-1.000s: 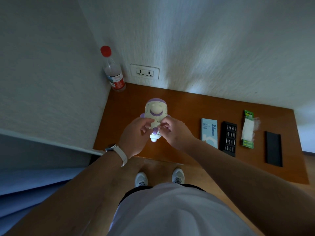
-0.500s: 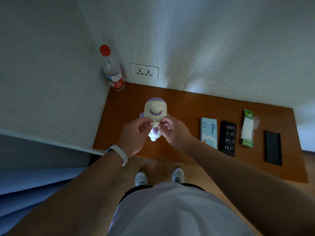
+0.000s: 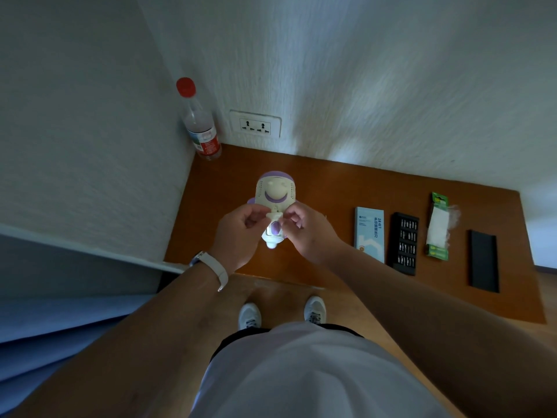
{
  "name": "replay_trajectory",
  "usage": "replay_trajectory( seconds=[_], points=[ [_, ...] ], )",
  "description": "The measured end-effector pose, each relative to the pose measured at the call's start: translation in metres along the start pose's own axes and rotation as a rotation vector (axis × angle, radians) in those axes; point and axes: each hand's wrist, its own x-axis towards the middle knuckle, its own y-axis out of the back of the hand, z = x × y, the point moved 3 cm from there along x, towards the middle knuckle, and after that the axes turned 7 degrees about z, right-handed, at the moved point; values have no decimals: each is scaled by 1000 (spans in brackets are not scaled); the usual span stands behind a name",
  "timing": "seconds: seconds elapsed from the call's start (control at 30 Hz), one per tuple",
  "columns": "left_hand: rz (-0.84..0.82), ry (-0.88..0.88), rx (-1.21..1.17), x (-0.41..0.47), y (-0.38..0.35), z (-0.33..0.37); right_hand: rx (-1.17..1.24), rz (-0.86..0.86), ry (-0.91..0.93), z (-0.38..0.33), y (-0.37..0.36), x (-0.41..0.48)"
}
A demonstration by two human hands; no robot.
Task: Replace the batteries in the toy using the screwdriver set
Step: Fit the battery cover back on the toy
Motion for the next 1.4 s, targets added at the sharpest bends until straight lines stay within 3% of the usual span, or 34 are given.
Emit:
replay_trajectory(
  seconds=[0.23,0.57,1.1,1.4],
  points=[
    [13,-34,59,1,-1,-2,-19,-2,-2,1,0,2],
    [-16,-302,328,5,2,-1,-6,-2,-18,2,0,2],
    [-139,-314,344,7,2,-20,-46,32,71,-1,0,6],
    [-113,-352,370,5,1,-24,-45,50,85,1,-1,8]
  ],
)
